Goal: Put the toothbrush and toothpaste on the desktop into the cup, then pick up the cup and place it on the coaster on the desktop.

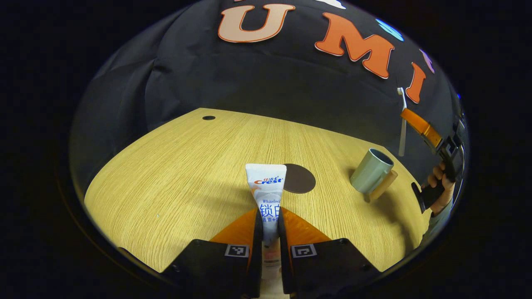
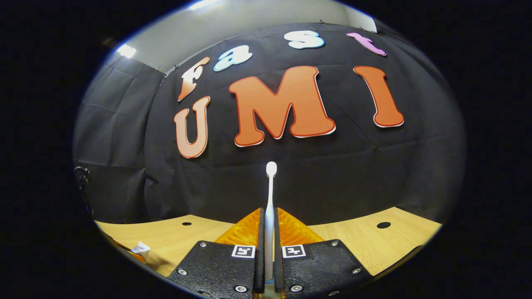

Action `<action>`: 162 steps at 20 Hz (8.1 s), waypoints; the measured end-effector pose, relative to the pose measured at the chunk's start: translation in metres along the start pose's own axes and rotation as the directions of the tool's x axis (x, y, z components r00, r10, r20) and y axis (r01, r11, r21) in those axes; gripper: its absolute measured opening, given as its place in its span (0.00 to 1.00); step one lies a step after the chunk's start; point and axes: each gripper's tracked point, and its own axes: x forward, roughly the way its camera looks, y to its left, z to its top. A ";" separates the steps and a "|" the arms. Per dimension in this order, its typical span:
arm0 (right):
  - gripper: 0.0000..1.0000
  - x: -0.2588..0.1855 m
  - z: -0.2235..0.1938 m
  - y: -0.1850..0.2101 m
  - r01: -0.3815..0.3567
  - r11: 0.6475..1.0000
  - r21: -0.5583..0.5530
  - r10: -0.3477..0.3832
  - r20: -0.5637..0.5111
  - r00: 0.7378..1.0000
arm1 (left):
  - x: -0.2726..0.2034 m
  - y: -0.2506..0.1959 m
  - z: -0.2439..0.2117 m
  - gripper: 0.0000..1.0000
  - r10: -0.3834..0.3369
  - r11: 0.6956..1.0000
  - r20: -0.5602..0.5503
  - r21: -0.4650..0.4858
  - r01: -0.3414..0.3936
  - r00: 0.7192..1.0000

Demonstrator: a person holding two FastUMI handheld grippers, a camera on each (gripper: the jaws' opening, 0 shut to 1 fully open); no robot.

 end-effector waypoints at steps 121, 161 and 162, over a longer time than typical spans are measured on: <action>0.87 -0.116 -0.076 -0.003 -0.023 0.999 -0.042 0.002 -0.459 0.889 | -0.040 -0.201 0.145 0.97 -0.347 0.932 0.467 0.266 0.245 0.813; 0.45 -0.107 -0.150 -0.006 0.202 0.972 -0.120 -0.198 -0.883 0.426 | -0.094 -0.012 0.099 0.97 -0.077 0.994 0.498 0.110 0.025 0.864; 0.32 -0.108 -0.152 -0.005 0.206 0.971 -0.119 -0.197 -0.889 0.414 | -0.093 -0.010 0.095 0.97 -0.073 0.994 0.493 0.108 0.021 0.867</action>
